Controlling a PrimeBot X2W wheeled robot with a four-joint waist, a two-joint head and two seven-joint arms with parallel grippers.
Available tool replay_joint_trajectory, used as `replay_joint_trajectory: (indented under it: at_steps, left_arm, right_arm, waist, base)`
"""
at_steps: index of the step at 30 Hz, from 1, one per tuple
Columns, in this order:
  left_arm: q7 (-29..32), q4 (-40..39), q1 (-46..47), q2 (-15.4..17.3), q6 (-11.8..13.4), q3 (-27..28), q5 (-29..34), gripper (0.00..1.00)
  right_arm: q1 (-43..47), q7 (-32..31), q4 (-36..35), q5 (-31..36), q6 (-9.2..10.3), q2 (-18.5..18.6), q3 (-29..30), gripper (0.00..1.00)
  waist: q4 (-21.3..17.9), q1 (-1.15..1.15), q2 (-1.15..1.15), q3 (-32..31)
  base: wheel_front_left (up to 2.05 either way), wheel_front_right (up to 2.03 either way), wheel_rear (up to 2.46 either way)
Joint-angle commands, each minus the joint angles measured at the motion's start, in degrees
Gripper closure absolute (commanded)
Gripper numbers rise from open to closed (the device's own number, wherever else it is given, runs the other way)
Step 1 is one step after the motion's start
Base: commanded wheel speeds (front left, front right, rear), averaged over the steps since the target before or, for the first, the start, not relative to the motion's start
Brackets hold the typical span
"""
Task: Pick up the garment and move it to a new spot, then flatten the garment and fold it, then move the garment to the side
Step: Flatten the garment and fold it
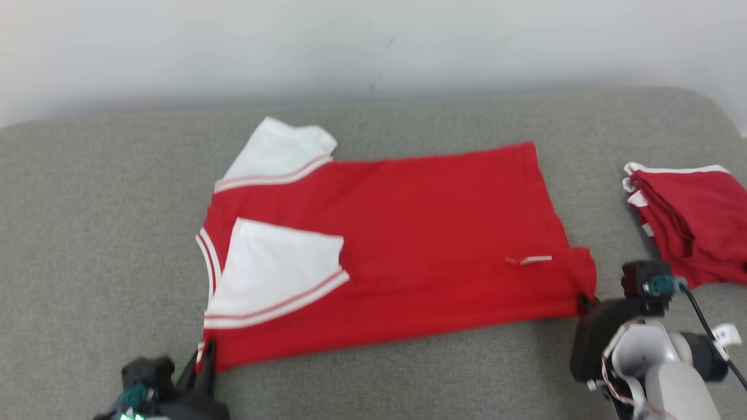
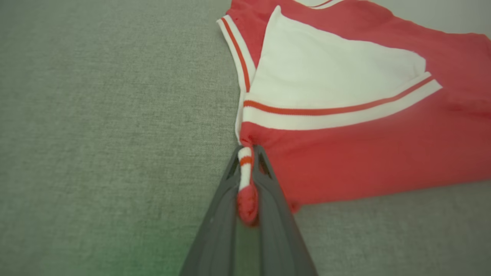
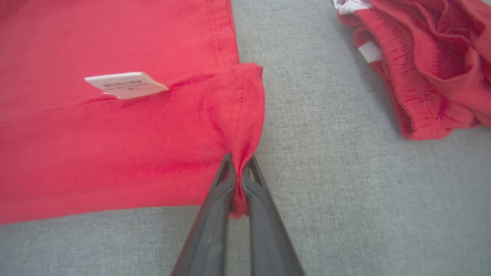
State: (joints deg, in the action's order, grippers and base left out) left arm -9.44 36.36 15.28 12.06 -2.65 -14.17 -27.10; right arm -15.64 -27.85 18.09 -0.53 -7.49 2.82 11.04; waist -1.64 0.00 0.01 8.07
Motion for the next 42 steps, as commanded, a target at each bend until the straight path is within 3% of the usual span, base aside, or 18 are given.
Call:
replay_joint_trajectory:
  at_steps: [1, 9, 16, 17, 18, 23, 30, 35, 38, 42]
  left_arm:
    - [0.5, -1.3, -2.5, 1.1, -0.1, 0.2, -0.2, 1.00]
    - [3.7, -9.7, -11.4, 2.6, 1.9, -1.0, 0.0, 1.00]
    - [6.8, -13.7, -17.0, 3.5, 5.1, -1.3, 0.2, 1.00]
    - [7.0, -14.0, -17.3, 3.6, 5.3, -1.3, 0.2, 0.81]
    - [7.4, -14.3, -17.6, 3.8, 5.5, -1.4, 0.4, 0.00]
    - [8.4, -16.2, -18.5, 4.6, 6.8, 0.3, -1.3, 0.00]
    - [12.2, -24.6, -13.3, 9.9, 9.1, 3.5, -0.6, 0.00]
    - [15.3, -24.2, 0.0, 9.0, 7.2, 1.7, -0.1, 0.00]
    - [17.2, -19.1, 9.7, 8.2, 6.2, -0.6, 1.8, 0.00]
    - [19.9, -11.4, 22.1, 9.4, 5.3, -3.7, 6.3, 0.00]
  right_arm:
    - [2.4, -0.7, -2.1, -0.8, 0.06, 0.2, 0.2, 1.00]
    - [12.6, -4.1, -12.9, -4.5, 0.06, 0.1, 0.2, 1.00]
    - [18.6, -5.5, -14.0, -7.8, 0.06, 0.1, -0.6, 1.00]
    - [18.8, -5.5, -13.9, -7.9, 0.06, 0.1, -0.8, 1.00]
    - [18.9, -5.7, -13.5, -8.0, 0.06, 0.1, -0.8, 0.03]
    - [17.7, -6.1, -14.3, -6.9, 0.05, 0.1, -1.2, 0.00]
    - [11.0, -9.2, -20.5, -3.6, 0.05, 3.3, -1.5, 0.00]
    - [1.6, -7.4, -20.6, -4.7, 0.05, 4.3, -3.8, 0.00]
    - [-4.3, -4.8, -18.4, -5.2, 0.05, 3.5, -5.7, 0.00]
    - [-11.6, -2.0, -15.5, -5.4, 0.05, 2.7, -10.7, 0.00]
  waist:
    - [-1.0, 0.00, -0.01, -2.4]
    - [-1.5, 0.00, -0.01, -3.9]
    - [-1.9, 0.00, -0.01, -3.9]
    - [-1.9, 0.00, -0.01, -3.9]
    - [-2.0, 0.00, -0.01, -3.9]
    - [-2.4, 0.00, -0.01, -3.8]
    - [-3.4, 0.00, -0.01, -1.2]
    - [-4.0, 0.00, -0.01, 3.5]
    - [-4.9, 0.00, -0.01, 7.2]
    - [-8.1, 0.00, -0.01, 12.9]
  base:
    - [0.00, 0.00, 0.00]
    - [0.00, 0.00, 0.00]
    - [0.00, 0.00, 0.00]
    - [0.00, 0.00, 0.00]
    - [0.00, 0.00, 0.00]
    - [0.00, 0.00, 0.00]
    - [0.00, 0.00, 0.00]
    - [0.00, 0.00, 0.00]
    - [0.00, 0.00, 0.00]
    - [0.00, 0.00, 0.00]
